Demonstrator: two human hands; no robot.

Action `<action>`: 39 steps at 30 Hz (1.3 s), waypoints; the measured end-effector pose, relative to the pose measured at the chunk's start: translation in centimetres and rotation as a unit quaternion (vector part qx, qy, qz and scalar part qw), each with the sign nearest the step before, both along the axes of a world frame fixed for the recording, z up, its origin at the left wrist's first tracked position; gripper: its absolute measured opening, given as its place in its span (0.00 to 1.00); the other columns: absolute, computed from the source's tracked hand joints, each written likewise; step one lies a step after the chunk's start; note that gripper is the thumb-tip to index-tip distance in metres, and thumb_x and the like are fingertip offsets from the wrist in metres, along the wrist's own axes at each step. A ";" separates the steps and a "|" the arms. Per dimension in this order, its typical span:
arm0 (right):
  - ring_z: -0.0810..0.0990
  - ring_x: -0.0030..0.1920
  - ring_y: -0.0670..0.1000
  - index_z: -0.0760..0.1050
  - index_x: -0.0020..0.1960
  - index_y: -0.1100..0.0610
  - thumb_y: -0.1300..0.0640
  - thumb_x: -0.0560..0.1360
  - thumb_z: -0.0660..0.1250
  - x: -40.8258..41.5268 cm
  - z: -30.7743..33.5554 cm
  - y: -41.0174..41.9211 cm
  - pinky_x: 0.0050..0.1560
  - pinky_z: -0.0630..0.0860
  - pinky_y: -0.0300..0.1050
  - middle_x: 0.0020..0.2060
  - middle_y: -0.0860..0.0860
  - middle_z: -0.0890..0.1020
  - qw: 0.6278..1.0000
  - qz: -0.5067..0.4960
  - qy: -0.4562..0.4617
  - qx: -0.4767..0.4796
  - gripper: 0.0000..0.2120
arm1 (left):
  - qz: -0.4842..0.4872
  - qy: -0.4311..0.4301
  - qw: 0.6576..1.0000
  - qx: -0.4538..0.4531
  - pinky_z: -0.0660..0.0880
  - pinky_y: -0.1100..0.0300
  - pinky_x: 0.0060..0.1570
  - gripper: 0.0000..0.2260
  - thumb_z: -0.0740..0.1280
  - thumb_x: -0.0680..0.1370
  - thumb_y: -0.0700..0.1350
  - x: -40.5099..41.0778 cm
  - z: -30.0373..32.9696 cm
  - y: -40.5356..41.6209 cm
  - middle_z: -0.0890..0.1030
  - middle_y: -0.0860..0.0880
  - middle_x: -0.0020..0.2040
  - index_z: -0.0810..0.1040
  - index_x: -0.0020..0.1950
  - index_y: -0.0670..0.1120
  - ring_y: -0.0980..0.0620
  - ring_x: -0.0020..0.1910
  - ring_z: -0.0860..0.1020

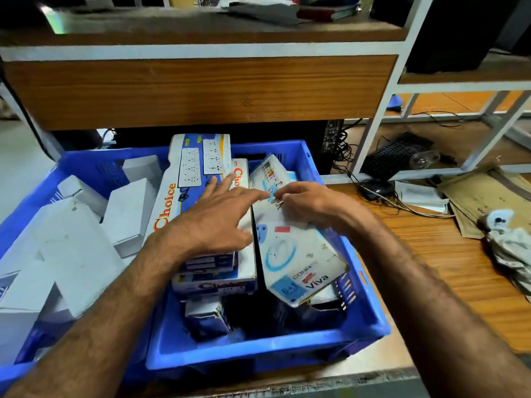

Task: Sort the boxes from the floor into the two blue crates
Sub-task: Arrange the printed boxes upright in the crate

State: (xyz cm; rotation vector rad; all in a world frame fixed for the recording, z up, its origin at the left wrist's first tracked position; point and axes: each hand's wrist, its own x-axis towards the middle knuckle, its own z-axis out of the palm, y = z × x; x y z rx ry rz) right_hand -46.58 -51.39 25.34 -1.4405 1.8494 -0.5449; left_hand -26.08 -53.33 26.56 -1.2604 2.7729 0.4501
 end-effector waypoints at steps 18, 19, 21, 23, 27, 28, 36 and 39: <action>0.82 0.63 0.54 0.73 0.70 0.49 0.67 0.66 0.81 -2.6 3.3 2.7 0.62 0.80 0.57 0.61 0.54 0.83 0.977 0.085 -0.142 -0.136 0.37 | -0.026 0.445 0.891 0.082 0.76 0.74 0.52 0.29 0.79 0.71 0.55 0.7 -0.5 0.8 0.83 0.63 0.60 0.75 0.69 0.54 0.65 0.58 0.81; 0.84 0.59 0.53 0.72 0.70 0.48 0.63 0.67 0.81 -2.2 3.5 2.7 0.61 0.81 0.59 0.59 0.51 0.84 0.978 0.079 -0.114 -0.155 0.36 | -0.015 0.452 0.890 0.056 0.74 0.76 0.52 0.24 0.76 0.73 0.59 0.4 -0.4 1.0 0.82 0.67 0.60 0.76 0.68 0.60 0.68 0.59 0.80; 0.86 0.50 0.55 0.70 0.68 0.46 0.58 0.69 0.79 -1.4 4.0 2.5 0.53 0.83 0.60 0.55 0.50 0.85 0.977 0.059 -0.085 -0.186 0.32 | 0.009 0.462 0.887 0.009 0.75 0.74 0.54 0.17 0.70 0.79 0.56 0.1 -0.4 1.1 0.80 0.67 0.64 0.73 0.65 0.72 0.66 0.63 0.78; 0.85 0.46 0.55 0.69 0.66 0.48 0.54 0.70 0.78 -0.8 4.6 2.4 0.51 0.83 0.59 0.55 0.50 0.84 0.973 0.018 -0.082 -0.216 0.28 | 0.020 0.400 0.910 -0.107 0.79 0.52 0.62 0.22 0.59 0.86 0.47 -0.1 -1.0 0.2 0.70 0.46 0.78 0.63 0.76 0.69 0.43 0.72 0.74; 0.80 0.58 0.56 0.70 0.63 0.53 0.32 0.71 0.72 0.7 7.0 2.3 0.56 0.79 0.57 0.58 0.51 0.80 0.958 -0.082 0.059 -0.267 0.32 | 0.092 0.315 0.943 -0.050 0.59 0.44 0.79 0.38 0.51 0.79 0.72 -0.3 -1.6 -0.3 0.45 0.49 0.85 0.30 0.79 0.64 0.45 0.82 0.56; 0.78 0.58 0.57 0.69 0.61 0.54 0.28 0.71 0.68 1.2 7.6 2.3 0.55 0.78 0.55 0.58 0.52 0.80 0.945 -0.107 0.137 -0.277 0.33 | 0.109 0.300 0.945 -0.070 0.59 0.44 0.78 0.42 0.51 0.76 0.75 -0.5 -1.7 -0.2 0.47 0.49 0.85 0.29 0.79 0.62 0.46 0.82 0.56; 0.79 0.57 0.60 0.40 0.81 0.67 0.31 0.80 0.55 4.5 9.2 -0.2 0.47 0.73 0.52 0.63 0.61 0.74 0.910 -0.157 0.284 -0.258 0.50 | 0.116 0.226 0.947 -0.195 0.75 0.38 0.63 0.40 0.52 0.77 0.74 -1.7 -1.3 0.3 0.49 0.42 0.83 0.29 0.78 0.66 0.34 0.71 0.72; 0.78 0.53 0.57 0.29 0.80 0.64 0.34 0.81 0.58 5.1 8.3 -1.5 0.44 0.72 0.52 0.62 0.61 0.72 0.907 -0.161 0.296 -0.251 0.51 | 0.118 0.196 0.951 -0.208 0.73 0.39 0.67 0.42 0.48 0.76 0.78 -1.6 -1.6 0.1 0.47 0.42 0.84 0.30 0.80 0.63 0.37 0.75 0.68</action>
